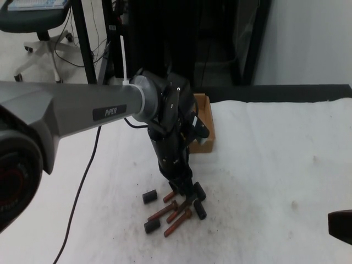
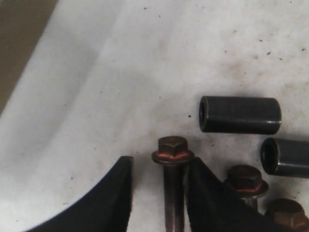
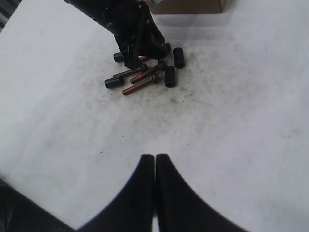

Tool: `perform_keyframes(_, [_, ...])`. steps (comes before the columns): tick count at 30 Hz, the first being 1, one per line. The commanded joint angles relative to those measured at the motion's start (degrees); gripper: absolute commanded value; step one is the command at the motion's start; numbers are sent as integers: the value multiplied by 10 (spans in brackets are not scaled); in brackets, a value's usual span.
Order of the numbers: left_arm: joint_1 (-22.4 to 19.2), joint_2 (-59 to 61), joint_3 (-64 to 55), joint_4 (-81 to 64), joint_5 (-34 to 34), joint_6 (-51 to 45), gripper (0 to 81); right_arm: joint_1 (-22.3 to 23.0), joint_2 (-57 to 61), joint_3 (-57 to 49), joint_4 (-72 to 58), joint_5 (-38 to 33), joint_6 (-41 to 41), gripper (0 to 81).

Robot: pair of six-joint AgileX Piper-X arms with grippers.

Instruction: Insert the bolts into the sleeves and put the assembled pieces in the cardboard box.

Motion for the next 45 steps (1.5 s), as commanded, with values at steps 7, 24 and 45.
perform_keyframes(7, [-2, -2, 0, -4, -10, -5, 312, -2, -4, -1, -4, -7, 0, 8])
perform_keyframes(24, [-2, 23, 0, 12, -10, -80, 289, -2, -4, -1, -4, -7, 0, 8])
perform_keyframes(45, [0, -166, -15, -45, -9, -237, 3, -2, 32, 31, -94, -4, -16, 8])
